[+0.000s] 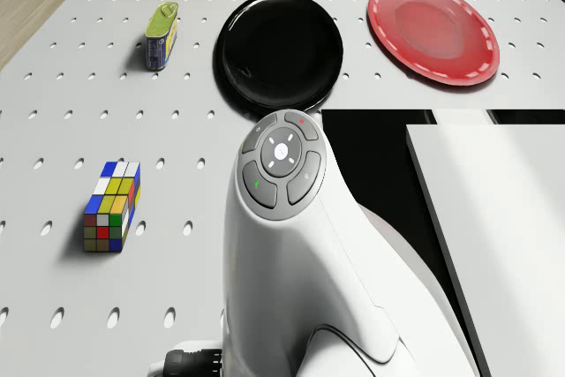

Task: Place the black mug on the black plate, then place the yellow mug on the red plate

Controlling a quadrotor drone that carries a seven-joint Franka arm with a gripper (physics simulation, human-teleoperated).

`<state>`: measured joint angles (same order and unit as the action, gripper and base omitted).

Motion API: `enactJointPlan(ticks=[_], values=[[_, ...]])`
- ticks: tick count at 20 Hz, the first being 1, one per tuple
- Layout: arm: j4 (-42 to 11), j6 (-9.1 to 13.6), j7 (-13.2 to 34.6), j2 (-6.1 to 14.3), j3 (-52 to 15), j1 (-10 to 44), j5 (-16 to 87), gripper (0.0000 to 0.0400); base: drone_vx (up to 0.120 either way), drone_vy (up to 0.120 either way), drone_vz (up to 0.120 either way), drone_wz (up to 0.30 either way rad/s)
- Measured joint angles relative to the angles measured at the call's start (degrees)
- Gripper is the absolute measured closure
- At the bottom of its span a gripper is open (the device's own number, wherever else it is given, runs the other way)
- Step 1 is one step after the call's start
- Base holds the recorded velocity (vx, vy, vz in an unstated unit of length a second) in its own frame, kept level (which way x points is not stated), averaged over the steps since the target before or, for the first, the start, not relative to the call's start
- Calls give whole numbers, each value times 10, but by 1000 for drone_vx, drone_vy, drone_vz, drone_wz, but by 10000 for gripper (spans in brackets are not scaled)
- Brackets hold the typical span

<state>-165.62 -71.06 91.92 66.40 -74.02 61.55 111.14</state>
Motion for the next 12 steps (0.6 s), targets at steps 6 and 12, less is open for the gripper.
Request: enactJointPlan(ticks=[6, 12], values=[[2, -21, 3, 20, 5, 3, 1, 0, 27, 0, -40, 0], [11, -58, -1, 46, 44, 2, 32, 0, 0, 0, 0, 0]])
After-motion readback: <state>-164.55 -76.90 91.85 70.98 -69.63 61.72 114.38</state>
